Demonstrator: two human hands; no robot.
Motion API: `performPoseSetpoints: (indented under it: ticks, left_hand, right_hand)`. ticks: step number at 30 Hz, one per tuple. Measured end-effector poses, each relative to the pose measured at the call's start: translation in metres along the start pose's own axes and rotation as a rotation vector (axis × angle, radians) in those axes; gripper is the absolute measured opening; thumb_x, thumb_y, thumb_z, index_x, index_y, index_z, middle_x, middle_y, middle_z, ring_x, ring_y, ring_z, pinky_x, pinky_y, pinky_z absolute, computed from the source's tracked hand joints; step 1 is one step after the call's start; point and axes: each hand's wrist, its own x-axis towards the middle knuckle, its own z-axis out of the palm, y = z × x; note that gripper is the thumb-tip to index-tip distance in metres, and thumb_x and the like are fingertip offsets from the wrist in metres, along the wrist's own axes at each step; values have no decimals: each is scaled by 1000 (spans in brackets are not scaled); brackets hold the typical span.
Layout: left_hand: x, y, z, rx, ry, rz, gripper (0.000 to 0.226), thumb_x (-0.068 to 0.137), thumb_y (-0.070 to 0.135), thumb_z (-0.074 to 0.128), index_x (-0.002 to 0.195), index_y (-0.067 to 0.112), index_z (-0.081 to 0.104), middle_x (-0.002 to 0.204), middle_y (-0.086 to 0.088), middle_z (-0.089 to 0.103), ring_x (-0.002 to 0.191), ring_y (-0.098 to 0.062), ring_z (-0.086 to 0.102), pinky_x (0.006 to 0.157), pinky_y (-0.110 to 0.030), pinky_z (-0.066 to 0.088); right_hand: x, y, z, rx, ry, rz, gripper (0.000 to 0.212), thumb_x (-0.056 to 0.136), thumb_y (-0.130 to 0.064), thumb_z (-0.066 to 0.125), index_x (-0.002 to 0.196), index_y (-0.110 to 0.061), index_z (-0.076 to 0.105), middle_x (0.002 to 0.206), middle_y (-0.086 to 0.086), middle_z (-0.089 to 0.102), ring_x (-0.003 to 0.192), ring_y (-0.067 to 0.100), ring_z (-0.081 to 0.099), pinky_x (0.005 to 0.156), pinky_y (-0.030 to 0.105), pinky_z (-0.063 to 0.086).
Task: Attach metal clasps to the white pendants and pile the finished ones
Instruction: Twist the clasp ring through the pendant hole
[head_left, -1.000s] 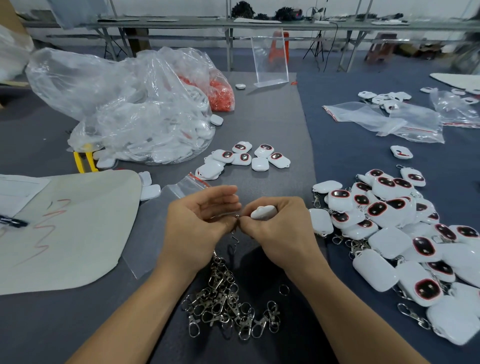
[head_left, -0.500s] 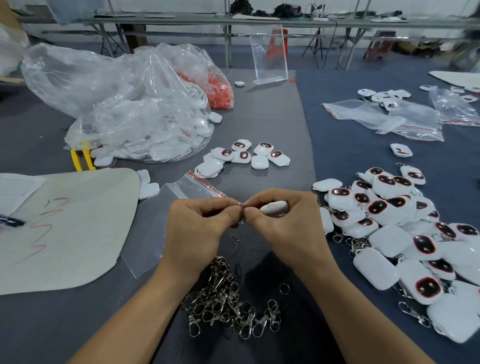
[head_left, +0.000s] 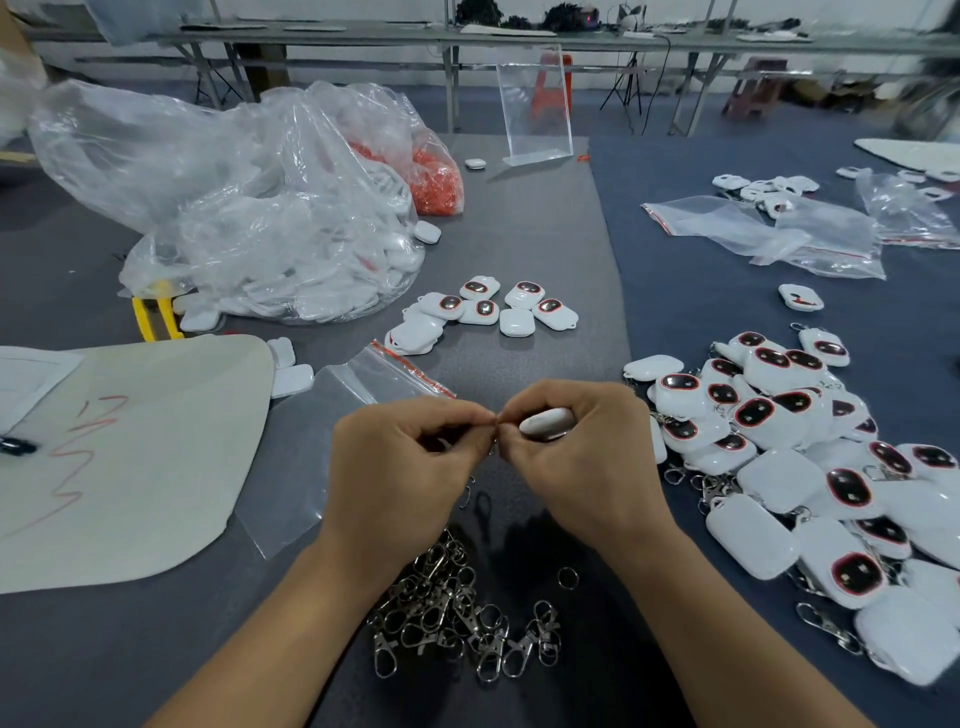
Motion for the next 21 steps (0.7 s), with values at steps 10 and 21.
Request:
performPoseSetpoints:
  ticks: [10,21]
  left_hand:
    - [8,-12,2,-326,-126,-236,22,71,8,81,74,29,81,70,1,76,65,-9,70,68,-22,57]
    - [9,-10,-1,-386,-239,-189,13,68,7,77,72,19,80,67,0,73,63,-6,62,63,-18,50]
  right_hand:
    - [4,3,-1,242,-10,145,18,72,-5,77,68,-22,78,63,-3,73,58,11,66,56,23,51]
    - [7,3,-6,484,-179,319,19,77,10,74,68,-6,77,58,8,64,56,14,51,51,22,43]
